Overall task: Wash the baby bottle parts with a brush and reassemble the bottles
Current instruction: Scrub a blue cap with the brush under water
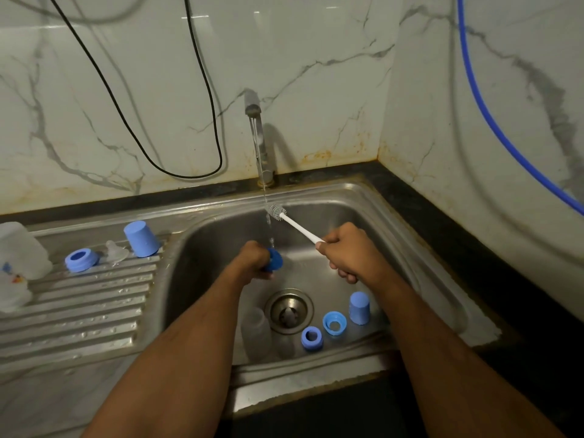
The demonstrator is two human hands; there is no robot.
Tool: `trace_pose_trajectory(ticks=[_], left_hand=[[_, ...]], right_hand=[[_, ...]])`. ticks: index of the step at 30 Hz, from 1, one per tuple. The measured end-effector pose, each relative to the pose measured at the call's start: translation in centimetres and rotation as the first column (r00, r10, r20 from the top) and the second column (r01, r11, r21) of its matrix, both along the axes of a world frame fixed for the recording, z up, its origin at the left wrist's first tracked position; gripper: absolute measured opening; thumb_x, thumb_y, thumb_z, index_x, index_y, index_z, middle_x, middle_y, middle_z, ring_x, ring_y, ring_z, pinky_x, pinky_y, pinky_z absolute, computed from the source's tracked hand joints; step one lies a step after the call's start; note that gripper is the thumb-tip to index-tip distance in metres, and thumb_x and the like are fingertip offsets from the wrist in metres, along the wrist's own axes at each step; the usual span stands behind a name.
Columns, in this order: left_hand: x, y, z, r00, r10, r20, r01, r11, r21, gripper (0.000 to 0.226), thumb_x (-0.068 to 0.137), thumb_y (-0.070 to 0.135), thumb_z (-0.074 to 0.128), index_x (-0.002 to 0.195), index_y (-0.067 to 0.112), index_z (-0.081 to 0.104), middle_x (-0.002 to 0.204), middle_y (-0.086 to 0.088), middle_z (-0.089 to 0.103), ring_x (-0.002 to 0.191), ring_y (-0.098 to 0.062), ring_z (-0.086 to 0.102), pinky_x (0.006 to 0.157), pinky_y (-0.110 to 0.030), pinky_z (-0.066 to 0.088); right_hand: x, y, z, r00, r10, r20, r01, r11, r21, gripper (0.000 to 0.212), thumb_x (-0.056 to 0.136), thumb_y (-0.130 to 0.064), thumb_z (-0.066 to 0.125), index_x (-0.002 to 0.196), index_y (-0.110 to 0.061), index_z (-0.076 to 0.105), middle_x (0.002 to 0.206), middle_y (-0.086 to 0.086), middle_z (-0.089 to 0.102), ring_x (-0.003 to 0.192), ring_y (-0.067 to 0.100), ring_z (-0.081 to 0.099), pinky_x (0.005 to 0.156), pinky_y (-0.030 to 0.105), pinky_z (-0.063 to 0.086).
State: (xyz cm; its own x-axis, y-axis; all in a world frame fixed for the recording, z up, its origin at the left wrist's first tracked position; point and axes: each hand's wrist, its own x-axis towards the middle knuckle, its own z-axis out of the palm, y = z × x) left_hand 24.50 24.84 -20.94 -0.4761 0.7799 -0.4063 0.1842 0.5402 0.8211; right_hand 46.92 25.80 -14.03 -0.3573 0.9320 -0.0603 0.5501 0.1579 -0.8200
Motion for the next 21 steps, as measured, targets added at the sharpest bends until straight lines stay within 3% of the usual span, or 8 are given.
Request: trace_pose_trajectory(ticks=[4, 8, 14, 19, 21], left_hand=[[-0.8, -0.6, 1.9, 0.966, 0.141, 0.218, -0.155, 0.987, 0.05, 0.029, 0.093, -0.011, 0.056, 0.122, -0.009, 0.057, 0.108, -0.023, 0.063, 0.085, -0.033, 0.067, 0.051, -0.032, 0.061], [-1.6, -1.3, 3.5, 0.88, 0.278, 0.386, -0.323, 0.945, 0.055, 0.038, 0.093, -0.012, 0.05, 0.131, -0.008, 0.05, 0.119, -0.027, 0.057, 0.082, -0.031, 0.064, 0.045, -0.026, 0.056], [-1.9, -3.9, 5.5, 0.768, 0.347, 0.538, -0.438, 0.898, 0.045, 0.047, 0.093, -0.012, 0.047, 0.139, -0.001, 0.04, 0.134, -0.031, 0.041, 0.103, -0.044, 0.062, 0.067, -0.035, 0.06], [-1.6, -5.6, 6.0, 0.696, 0.34, 0.633, -0.478, 0.877, 0.053, 0.055, 0.089, -0.018, 0.043, 0.141, 0.0, 0.037, 0.137, -0.033, 0.034, 0.104, -0.051, 0.059, 0.053, -0.036, 0.06], [-1.2, -6.3, 6.4, 0.678, 0.339, 0.652, -0.497, 0.865, 0.067, 0.053, 0.085, -0.019, 0.044, 0.134, 0.002, 0.042, 0.139, -0.028, 0.035, 0.109, -0.048, 0.054, 0.058, -0.042, 0.06]], right_hand=[[0.1, -0.4, 0.2, 1.0, 0.024, 0.004, -0.024, 0.999, -0.023, 0.022, 0.096, -0.03, 0.062, 0.1, -0.011, 0.071, 0.062, 0.008, 0.06, 0.04, 0.015, 0.046, 0.04, 0.022, 0.04], [0.4, -0.9, 0.3, 0.999, 0.04, 0.011, -0.04, 0.999, -0.037, 0.018, 0.096, -0.031, 0.062, 0.101, -0.017, 0.071, 0.06, 0.006, 0.06, 0.039, 0.013, 0.045, 0.04, 0.021, 0.039], [1.2, -2.0, 0.6, 0.999, 0.042, -0.026, -0.044, 0.998, -0.055, 0.016, 0.098, -0.028, 0.061, 0.1, -0.016, 0.072, 0.059, 0.006, 0.057, 0.038, 0.012, 0.042, 0.039, 0.021, 0.037], [1.7, -2.8, 0.6, 0.997, 0.063, -0.034, -0.065, 0.996, -0.067, 0.017, 0.099, -0.028, 0.061, 0.104, -0.015, 0.071, 0.06, 0.006, 0.057, 0.038, 0.012, 0.041, 0.039, 0.022, 0.037], [2.0, -3.1, 0.7, 0.997, 0.07, -0.035, -0.072, 0.995, -0.061, 0.017, 0.1, -0.028, 0.06, 0.103, -0.015, 0.071, 0.06, 0.007, 0.056, 0.038, 0.012, 0.041, 0.039, 0.022, 0.037]])
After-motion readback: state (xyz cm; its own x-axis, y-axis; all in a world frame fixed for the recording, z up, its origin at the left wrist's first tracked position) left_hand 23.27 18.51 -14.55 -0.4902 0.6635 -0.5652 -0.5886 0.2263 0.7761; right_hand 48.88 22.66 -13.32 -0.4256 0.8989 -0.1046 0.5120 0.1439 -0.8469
